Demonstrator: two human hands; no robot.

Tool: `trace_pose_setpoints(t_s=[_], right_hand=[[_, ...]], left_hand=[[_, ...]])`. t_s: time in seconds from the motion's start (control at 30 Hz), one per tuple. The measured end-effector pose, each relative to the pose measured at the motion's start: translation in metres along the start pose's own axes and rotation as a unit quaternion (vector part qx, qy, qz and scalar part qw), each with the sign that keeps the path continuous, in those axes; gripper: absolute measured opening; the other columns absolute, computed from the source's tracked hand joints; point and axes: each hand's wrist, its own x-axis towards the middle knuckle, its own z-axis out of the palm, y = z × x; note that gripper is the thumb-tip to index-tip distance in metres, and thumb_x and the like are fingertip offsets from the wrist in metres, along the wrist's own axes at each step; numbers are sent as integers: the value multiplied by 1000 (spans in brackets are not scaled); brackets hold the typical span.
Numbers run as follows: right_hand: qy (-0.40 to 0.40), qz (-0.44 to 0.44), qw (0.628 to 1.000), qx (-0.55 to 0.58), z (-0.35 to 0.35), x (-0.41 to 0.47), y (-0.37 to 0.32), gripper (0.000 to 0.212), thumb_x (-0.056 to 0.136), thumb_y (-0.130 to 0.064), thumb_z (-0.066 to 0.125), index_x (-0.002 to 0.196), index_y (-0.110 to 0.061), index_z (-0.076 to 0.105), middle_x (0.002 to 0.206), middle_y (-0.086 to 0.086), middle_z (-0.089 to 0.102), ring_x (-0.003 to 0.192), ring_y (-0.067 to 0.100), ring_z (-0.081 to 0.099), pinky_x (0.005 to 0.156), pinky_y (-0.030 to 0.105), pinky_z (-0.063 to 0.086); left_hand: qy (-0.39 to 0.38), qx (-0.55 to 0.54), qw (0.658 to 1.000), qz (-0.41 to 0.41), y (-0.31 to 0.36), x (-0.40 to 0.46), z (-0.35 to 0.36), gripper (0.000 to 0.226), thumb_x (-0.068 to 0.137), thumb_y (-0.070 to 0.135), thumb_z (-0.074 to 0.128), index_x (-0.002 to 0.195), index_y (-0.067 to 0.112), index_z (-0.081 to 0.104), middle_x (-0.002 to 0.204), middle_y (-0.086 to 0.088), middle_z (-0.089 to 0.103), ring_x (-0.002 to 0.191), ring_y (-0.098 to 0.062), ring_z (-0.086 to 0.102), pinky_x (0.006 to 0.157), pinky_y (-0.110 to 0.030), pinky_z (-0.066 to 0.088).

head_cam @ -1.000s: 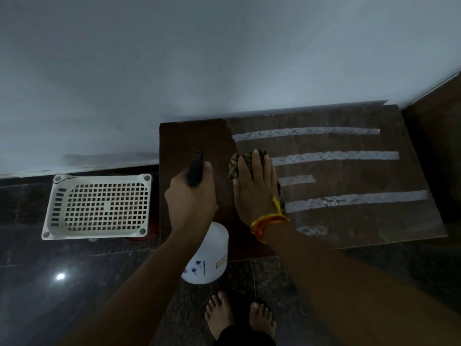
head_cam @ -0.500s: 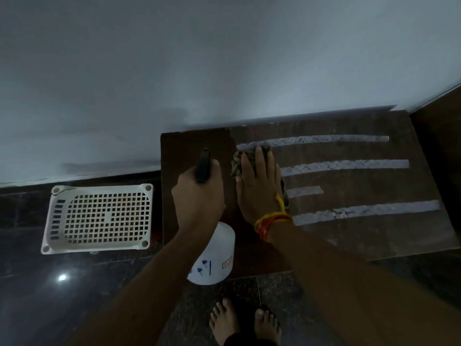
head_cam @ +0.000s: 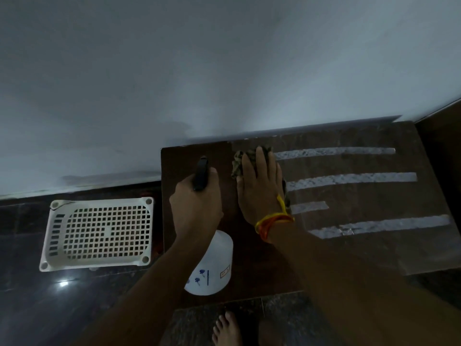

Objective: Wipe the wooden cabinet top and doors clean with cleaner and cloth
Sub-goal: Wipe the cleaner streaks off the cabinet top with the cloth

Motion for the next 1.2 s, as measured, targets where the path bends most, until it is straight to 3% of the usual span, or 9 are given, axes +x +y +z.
trace_pose_setpoints(t_s=[0.2, 0.4, 0.6, 0.83, 1.03, 1.2], right_hand=[[10, 3, 1000, -2, -1, 35, 0, 50, 97, -32, 38, 145, -18, 33, 157, 13, 18, 144, 38, 13, 118, 51, 12], [18, -6, 1000, -2, -1, 1, 0, 47, 94, -30, 46, 138, -17, 45, 150, 16, 33, 139, 41, 26, 115, 53, 22], [9, 0, 1000, 0, 2, 51, -10, 49, 97, -34, 39, 144, -19, 36, 155, 13, 22, 143, 38, 14, 117, 50, 11], [-2, -38, 999, -12, 0, 39, 6, 49, 97, -34, 38, 144, -22, 35, 156, 11, 22, 144, 36, 16, 117, 49, 15], [12, 26, 1000, -8, -7, 54, 23, 50, 97, -34, 36, 145, -21, 34, 157, 12, 18, 145, 35, 11, 119, 49, 10], [11, 40, 999, 0, -10, -4, 25, 53, 92, -35, 39, 143, -19, 38, 155, 14, 23, 143, 37, 16, 117, 49, 13]], left_hand=[[9, 1, 1000, 3, -3, 4, 0, 30, 97, 44, 56, 74, 25, 60, 65, 0, 66, 40, -11, 63, 35, -16, 43], [-9, 1, 1000, -3, -1, 2, -1, 29, 97, 43, 55, 75, 24, 60, 69, -2, 68, 45, -16, 66, 39, -18, 46], [-4, 1, 1000, 1, -5, 1, -2, 29, 97, 42, 56, 74, 25, 60, 61, -1, 66, 43, -12, 65, 35, -14, 41], [-11, -6, 1000, -9, -4, -2, 2, 28, 97, 42, 55, 76, 24, 61, 66, -1, 67, 42, -10, 64, 35, -13, 40], [-8, -8, 1000, 1, -3, -6, -1, 30, 97, 42, 56, 74, 23, 60, 66, -1, 67, 43, -11, 65, 34, -14, 40], [-9, -12, 1000, 8, 1, -16, -2, 29, 97, 42, 55, 74, 25, 60, 69, -2, 68, 42, -13, 64, 38, -18, 45]])
